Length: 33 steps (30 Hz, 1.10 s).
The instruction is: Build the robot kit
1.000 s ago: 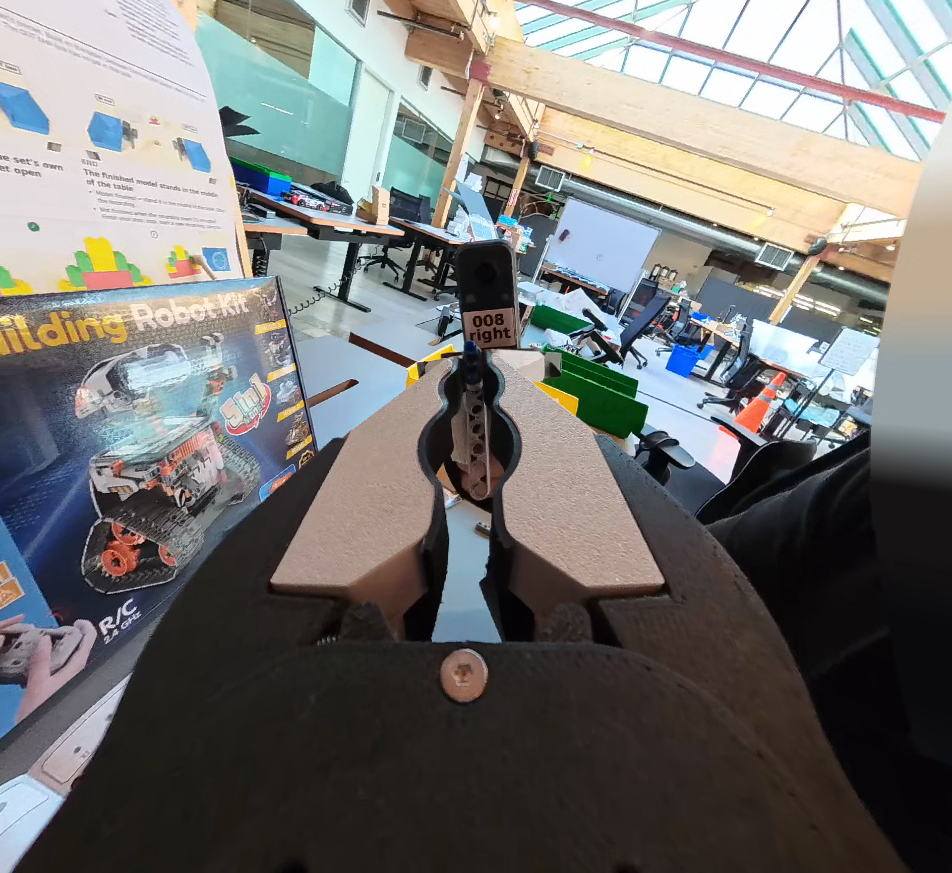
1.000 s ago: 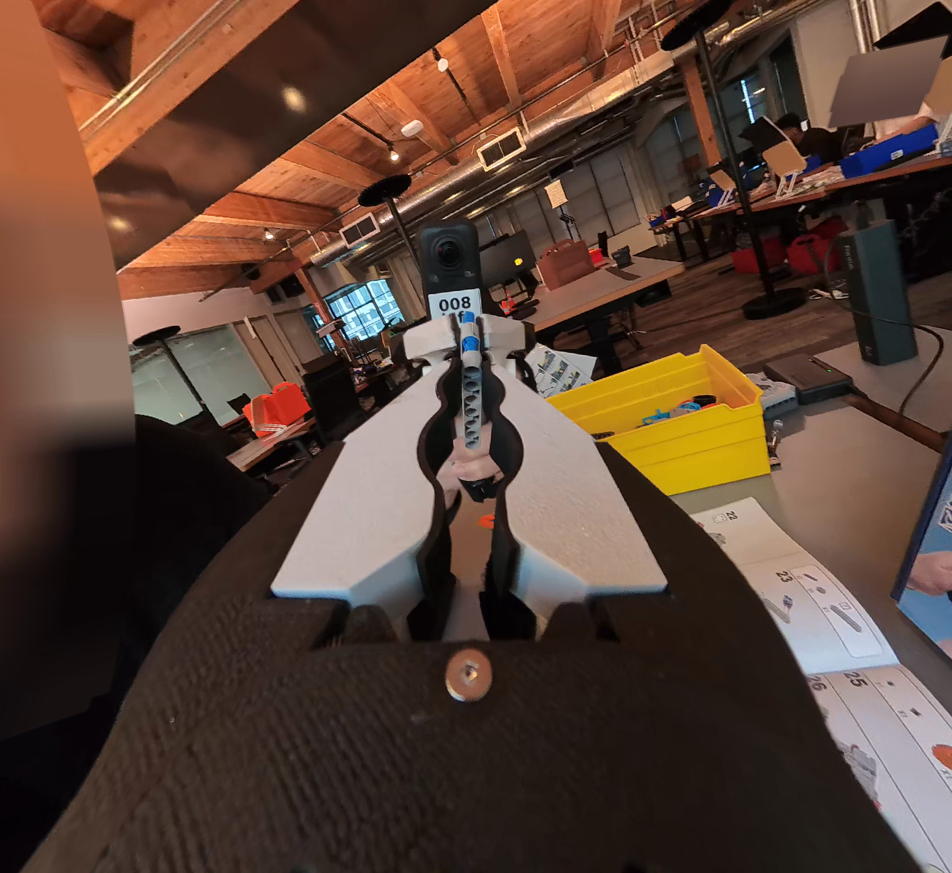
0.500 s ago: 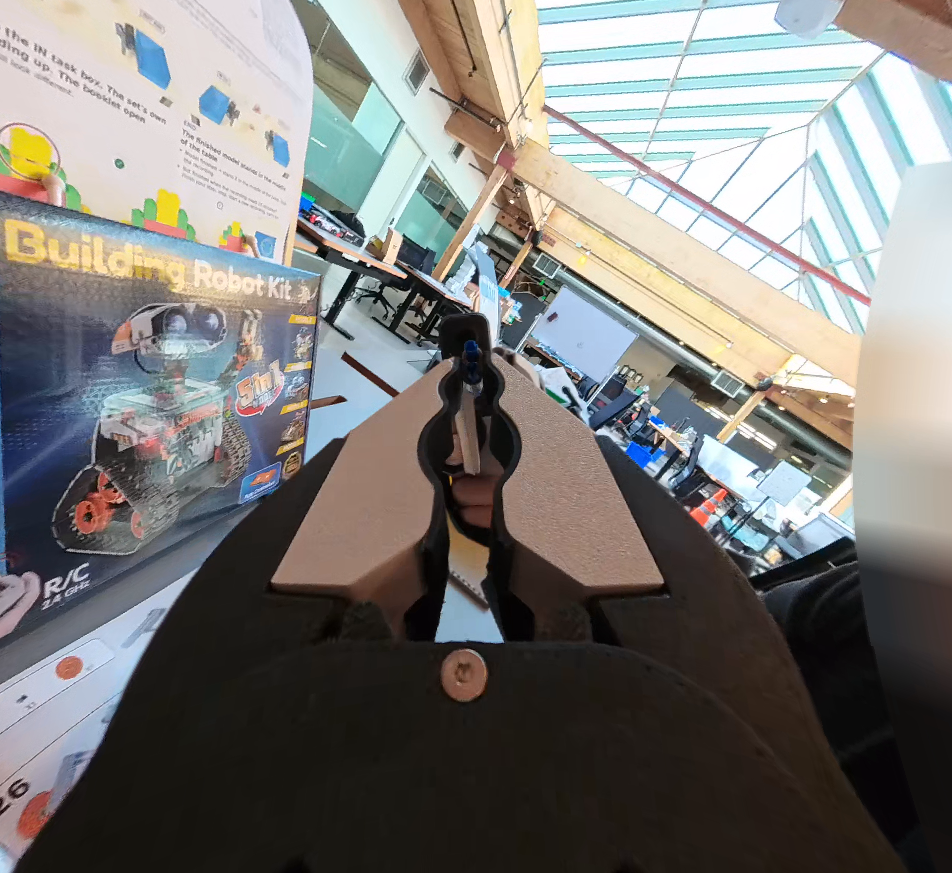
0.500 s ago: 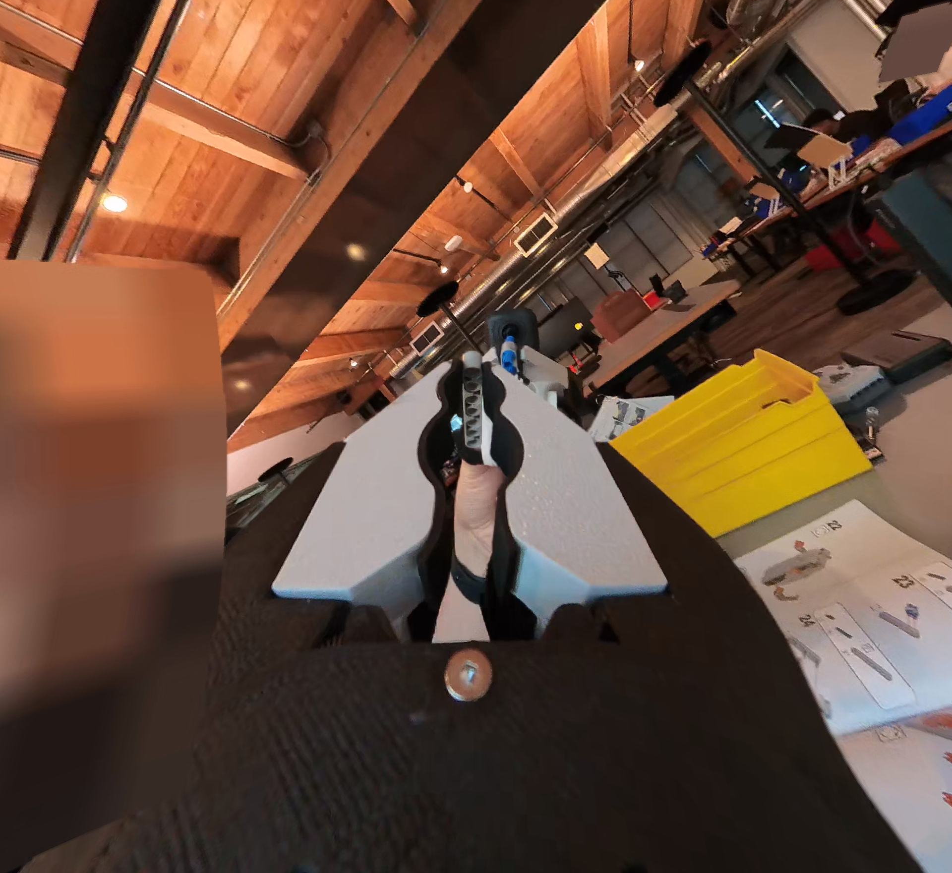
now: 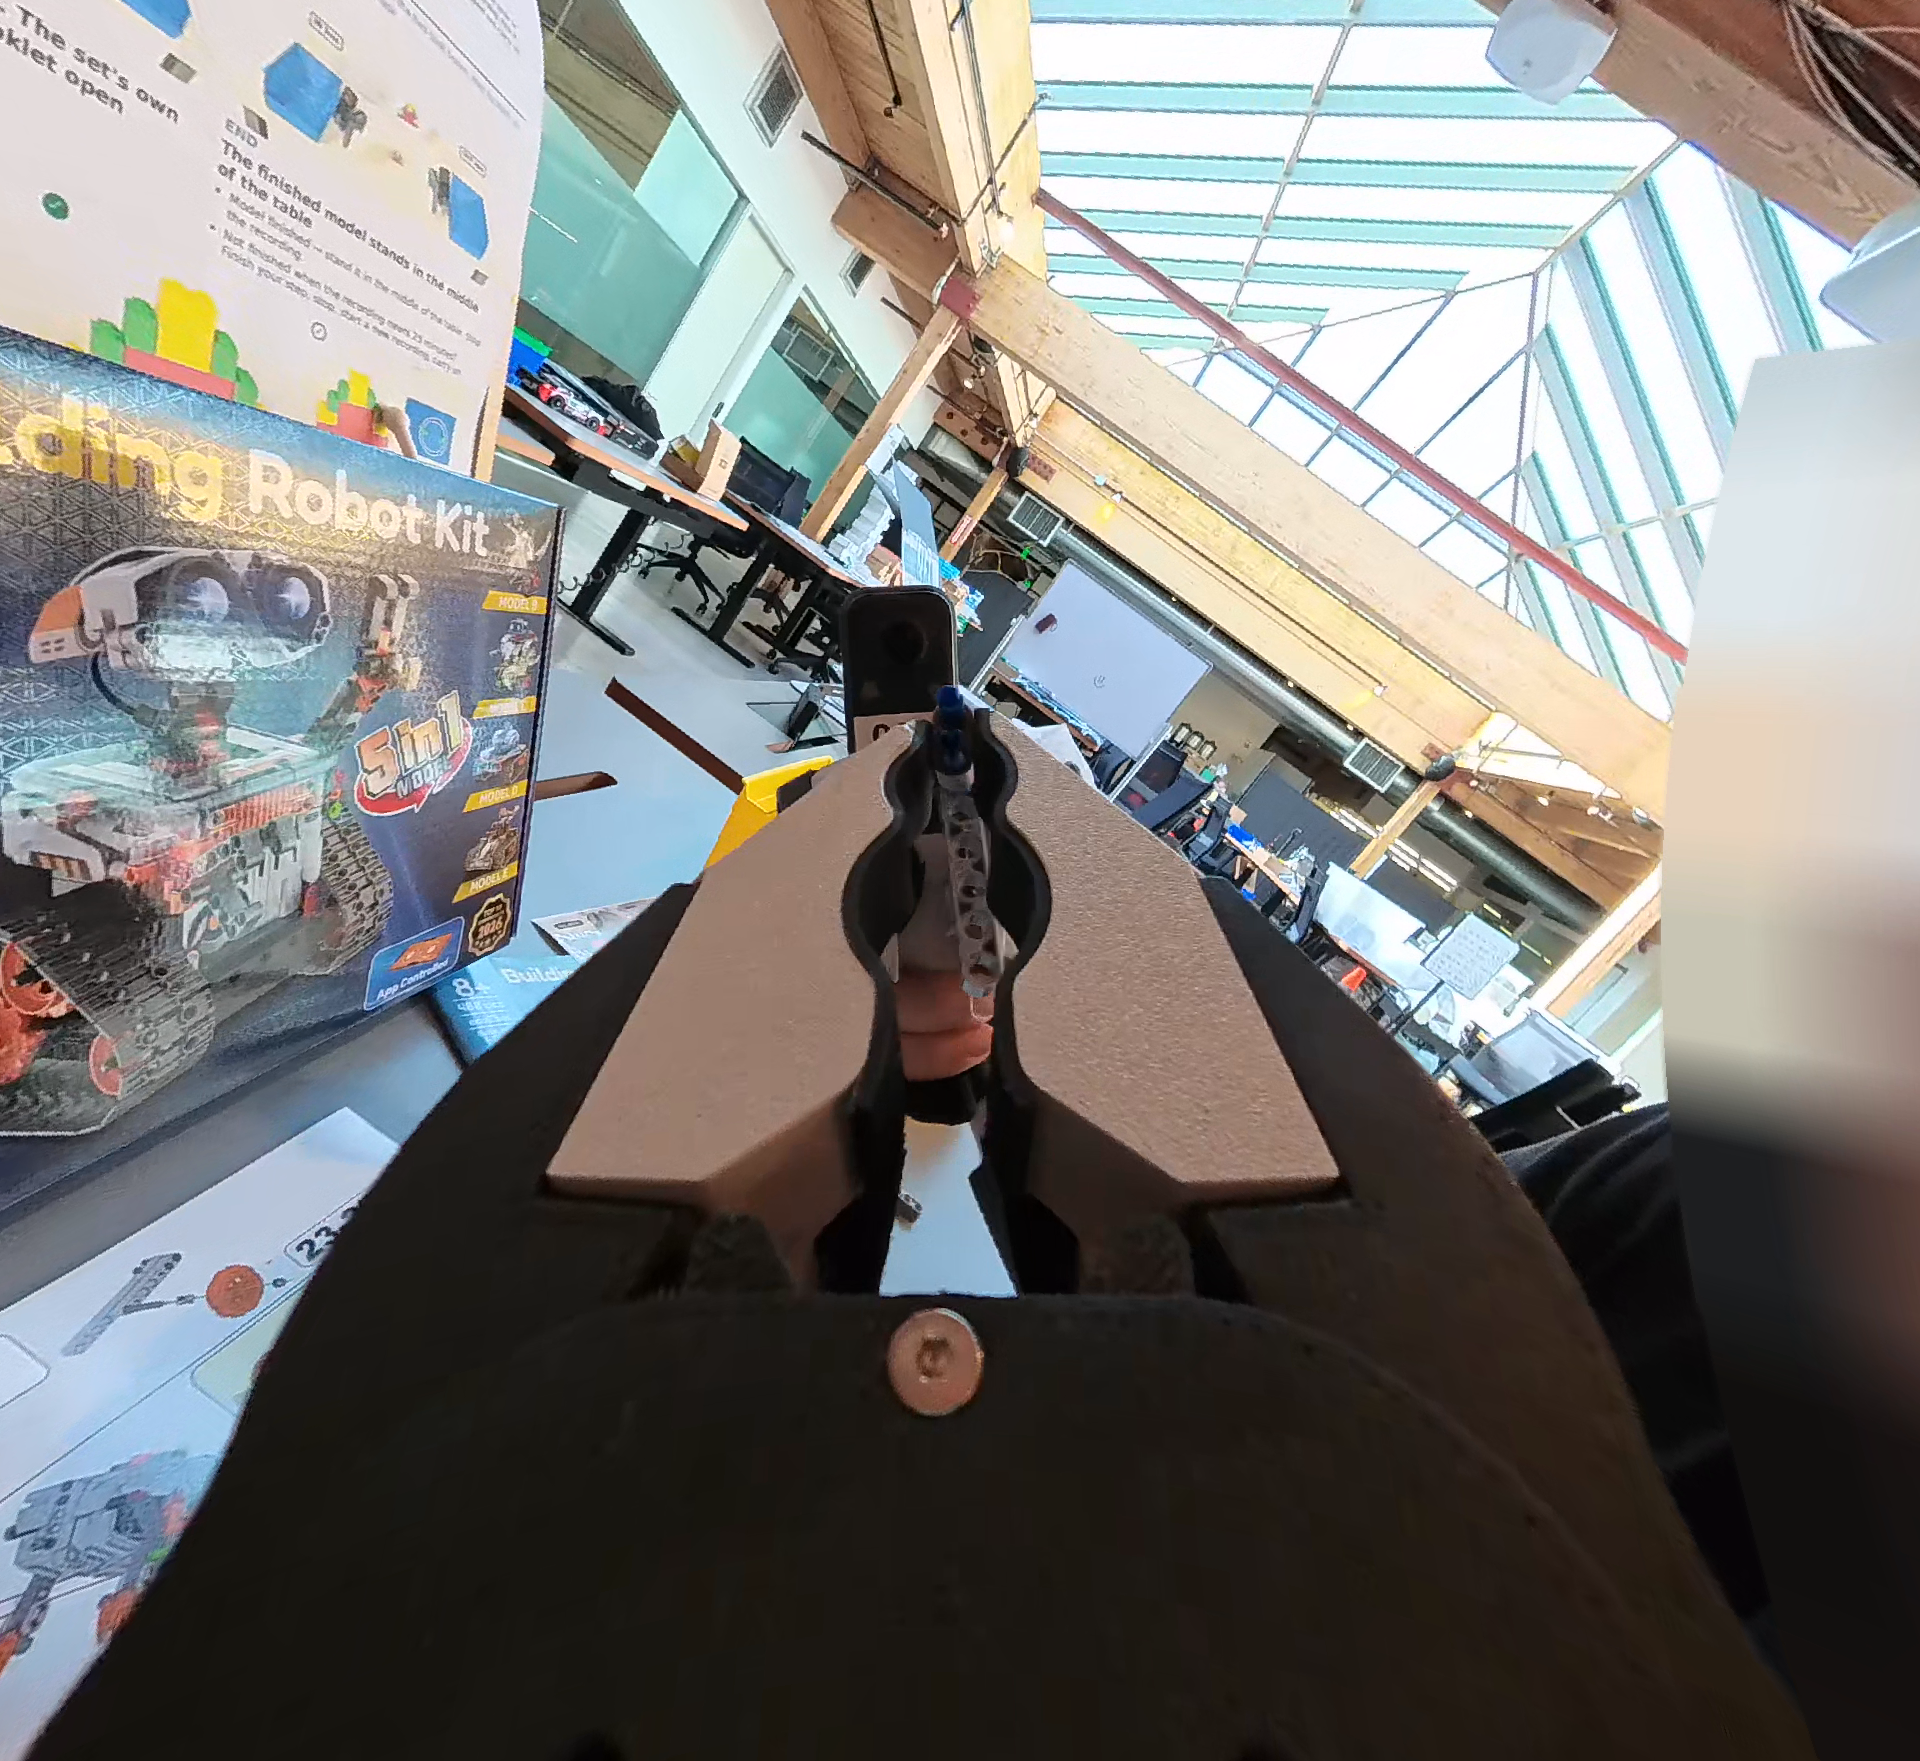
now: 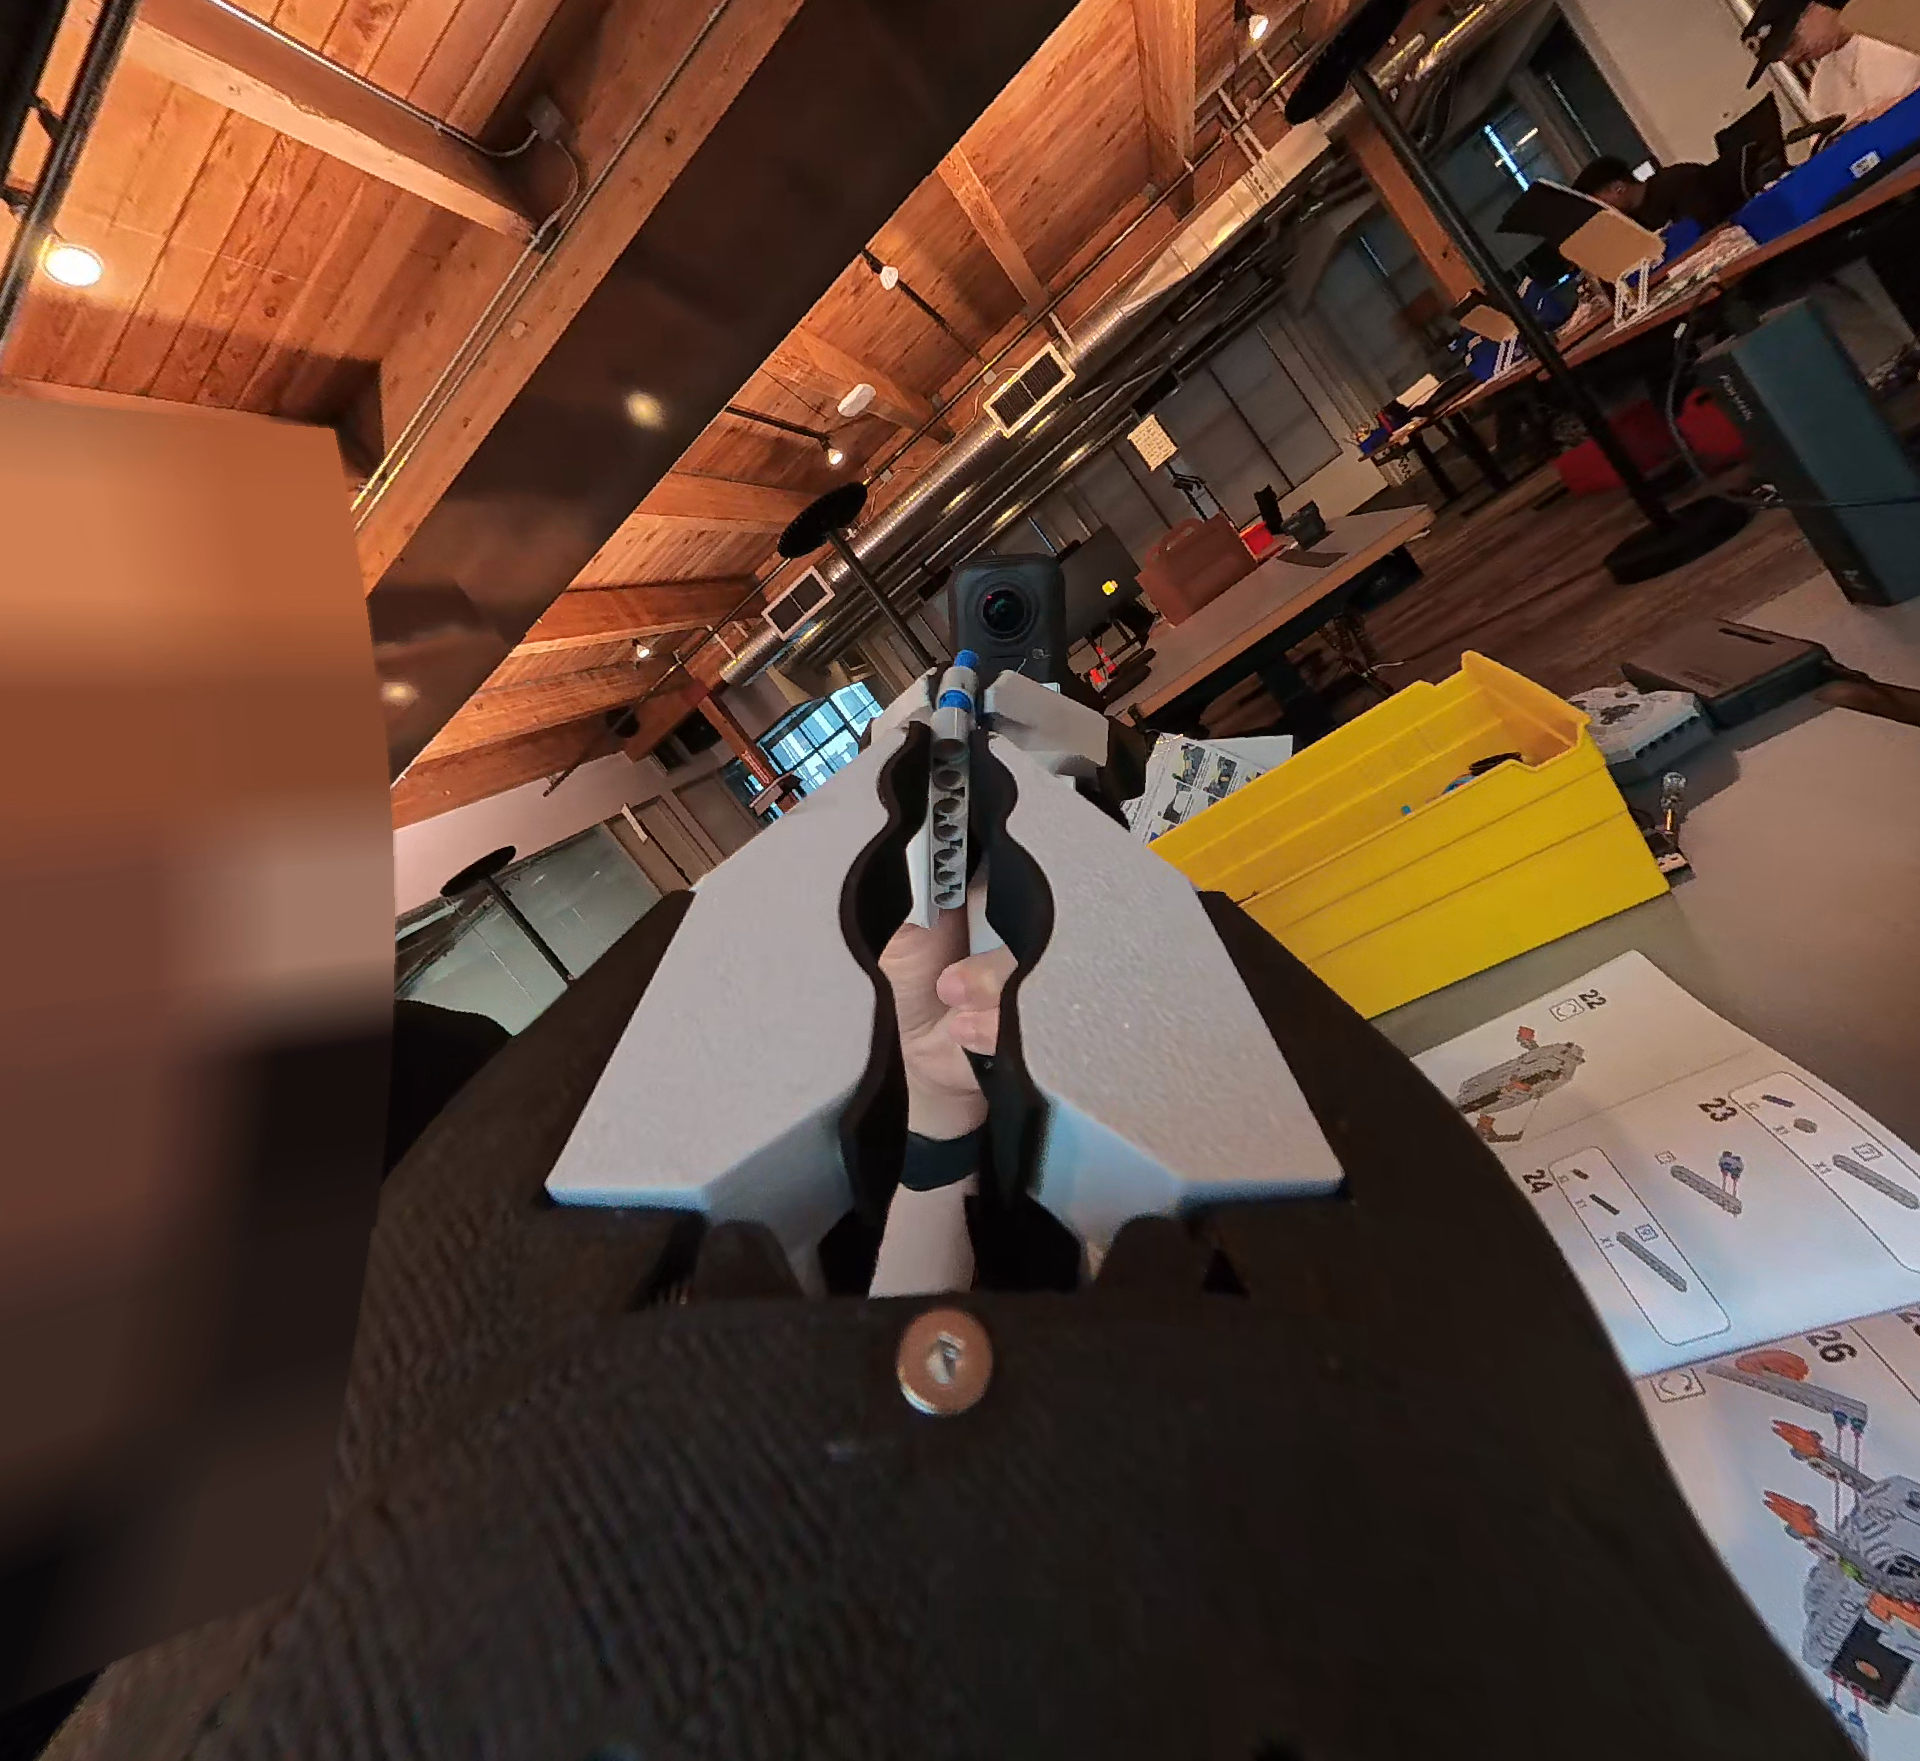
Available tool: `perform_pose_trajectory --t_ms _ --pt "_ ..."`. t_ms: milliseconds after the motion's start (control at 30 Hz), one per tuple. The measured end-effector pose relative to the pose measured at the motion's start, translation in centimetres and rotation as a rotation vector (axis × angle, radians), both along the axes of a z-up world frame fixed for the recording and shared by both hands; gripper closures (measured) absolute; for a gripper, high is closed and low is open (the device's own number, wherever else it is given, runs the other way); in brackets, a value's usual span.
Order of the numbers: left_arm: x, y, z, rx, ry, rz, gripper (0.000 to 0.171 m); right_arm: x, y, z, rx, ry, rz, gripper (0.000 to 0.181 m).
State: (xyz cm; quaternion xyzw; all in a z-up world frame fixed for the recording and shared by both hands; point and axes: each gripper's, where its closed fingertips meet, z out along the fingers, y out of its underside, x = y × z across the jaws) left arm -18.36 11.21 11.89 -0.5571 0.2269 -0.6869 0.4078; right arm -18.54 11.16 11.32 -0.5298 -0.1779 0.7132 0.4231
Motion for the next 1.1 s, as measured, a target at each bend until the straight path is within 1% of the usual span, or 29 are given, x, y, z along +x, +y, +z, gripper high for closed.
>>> perform_pose_trajectory --t_ms 167,233,300,400,533,667,800,900,933,967,1000,1033,1100 --pt "0.0 0.1 0.0 -0.002 0.004 0.009 0.166 -0.2 0.1 -0.3 0.015 -0.024 -0.018 0.176" --pt "0.1 0.2 -0.2 0.021 0.023 0.034 0.166 -0.2 0.2 -0.3 0.014 -0.024 -0.027 0.176" --pt "0.1 0.2 -0.1 0.050 0.046 0.055 0.166 -0.2 0.3 -0.3 0.008 -0.006 -0.027 0.176" --pt "-0.1 0.2 -0.1 0.043 0.042 0.061 0.166 -0.3 0.4 -0.1 0.006 0.014 -0.036 0.176" --pt "0.0 0.6 -0.5 0.097 0.120 0.135 0.166 -0.3 0.8 -0.6 0.047 -0.076 -0.109 0.177" --pt "0.4 0.3 -0.7 0.127 0.162 0.152 0.166 0.0 0.6 -0.7 0.103 -0.178 -0.162 0.176" --pt "0.6 -0.1 -0.3 0.115 0.128 0.115 0.166 0.4 -0.1 -0.3 0.091 -0.187 -0.115 0.176" --pt "0.3 -0.7 0.9 0.105 0.058 0.088 0.166 1.6 -1.5 0.3 0.102 -0.246 -0.086 0.176" --pt "0.0 -1.0 1.3 0.106 0.046 0.079 0.166 2.2 -2.0 0.5 0.117 -0.285 -0.090 0.176" --pt "-0.3 -1.1 1.7 0.113 0.040 0.082 0.166 2.7 -2.7 -0.1 0.124 -0.363 -0.082 0.177" --pt "-0.8 -1.2 2.0 0.126 0.040 0.096 0.166 3.0 -3.3 -1.6 0.120 -0.496 -0.071 0.176" --pt "-1.2 -1.2 2.4 0.142 0.045 0.114 0.166 3.3 -3.6 -4.0 0.107 -0.665 -0.074 0.176" --pt "-2.3 -1.4 3.1 0.174 0.056 0.147 0.166 4.1 -3.6 -10.0 0.058 -1.046 -0.080 0.176"
